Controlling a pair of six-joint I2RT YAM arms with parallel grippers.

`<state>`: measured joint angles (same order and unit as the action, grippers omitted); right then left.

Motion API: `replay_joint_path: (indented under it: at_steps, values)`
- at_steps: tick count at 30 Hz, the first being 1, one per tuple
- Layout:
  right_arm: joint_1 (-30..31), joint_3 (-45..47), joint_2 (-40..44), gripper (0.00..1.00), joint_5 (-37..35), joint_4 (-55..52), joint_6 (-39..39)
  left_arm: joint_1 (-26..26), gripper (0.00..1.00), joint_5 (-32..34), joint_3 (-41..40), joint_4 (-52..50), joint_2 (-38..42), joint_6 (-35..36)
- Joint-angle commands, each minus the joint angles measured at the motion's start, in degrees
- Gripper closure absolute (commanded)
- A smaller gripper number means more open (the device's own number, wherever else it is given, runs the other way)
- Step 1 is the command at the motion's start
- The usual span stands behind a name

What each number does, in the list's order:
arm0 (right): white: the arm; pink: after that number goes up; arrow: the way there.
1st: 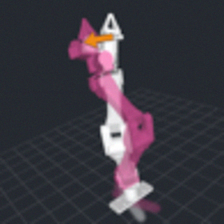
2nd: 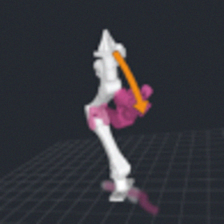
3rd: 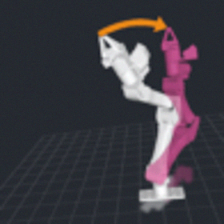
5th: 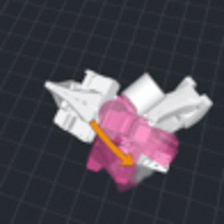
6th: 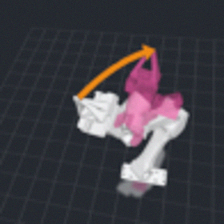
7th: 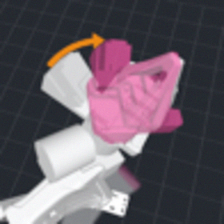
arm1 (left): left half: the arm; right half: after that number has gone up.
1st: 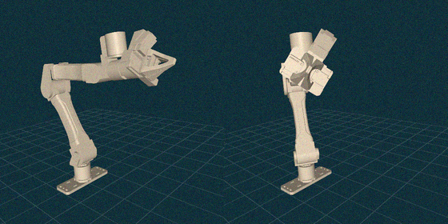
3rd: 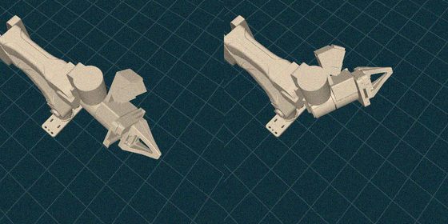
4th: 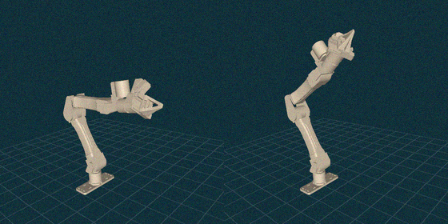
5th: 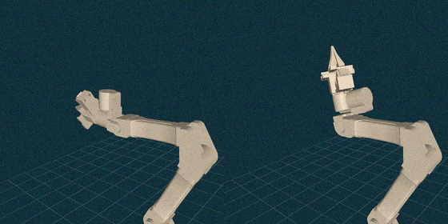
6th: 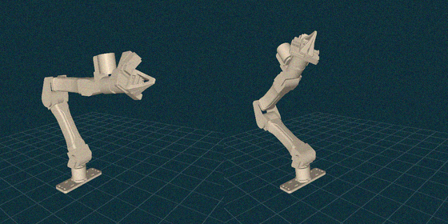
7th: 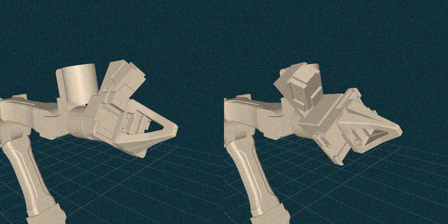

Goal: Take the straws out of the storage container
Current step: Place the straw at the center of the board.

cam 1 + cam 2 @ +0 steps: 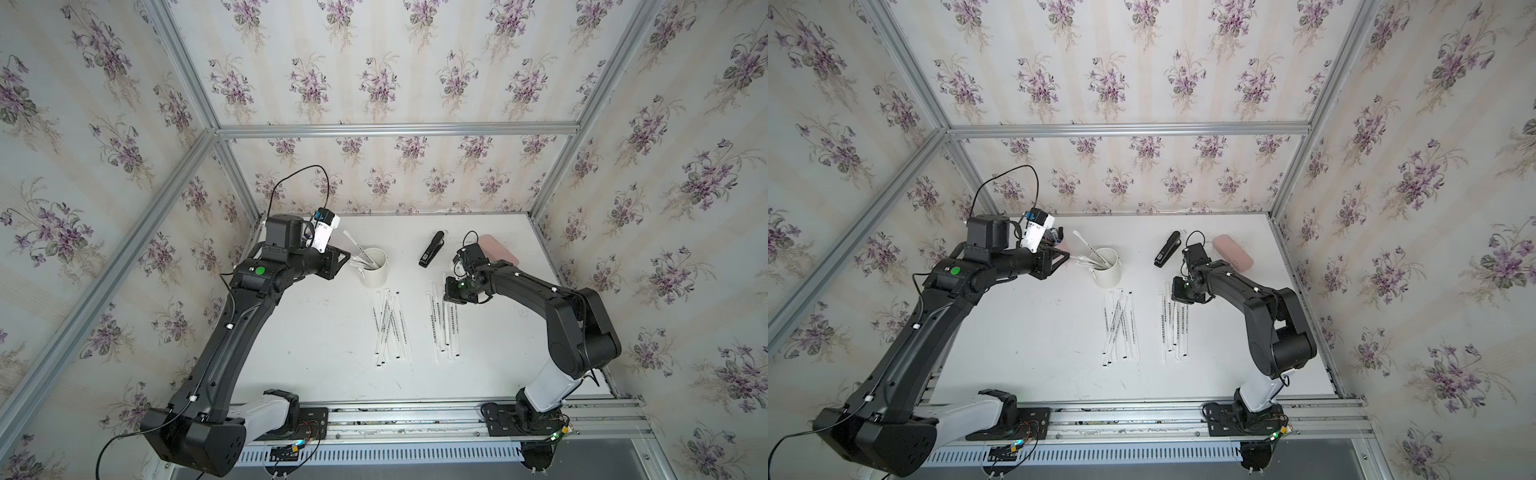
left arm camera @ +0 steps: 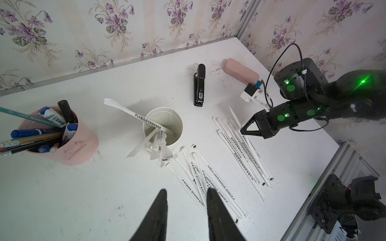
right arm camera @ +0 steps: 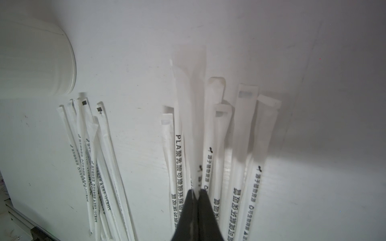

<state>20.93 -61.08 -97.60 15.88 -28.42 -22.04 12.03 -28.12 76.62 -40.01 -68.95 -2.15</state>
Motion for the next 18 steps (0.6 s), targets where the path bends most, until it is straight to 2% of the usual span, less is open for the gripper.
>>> replay_joint_path:
  at_steps: [1,5,9,18]
  values:
    - [-0.01,-0.42,0.08,0.91,-0.06,-1.23,0.95,0.01,0.67,-0.47,0.02,0.28,0.22,-0.39]
    - [-0.01,-0.75,1.72,0.84,-0.73,-2.68,1.17,0.01,0.66,-0.05,0.13,0.11,0.23,-0.16]
    - [-0.02,-0.41,4.31,0.8,-1.39,-3.48,1.0,-0.01,0.67,0.6,0.2,-0.07,0.24,-0.12]
    - [-0.01,-1.57,7.06,0.79,-0.41,-1.95,1.07,0.27,0.67,3.15,1.01,-1.5,0.24,-1.2]
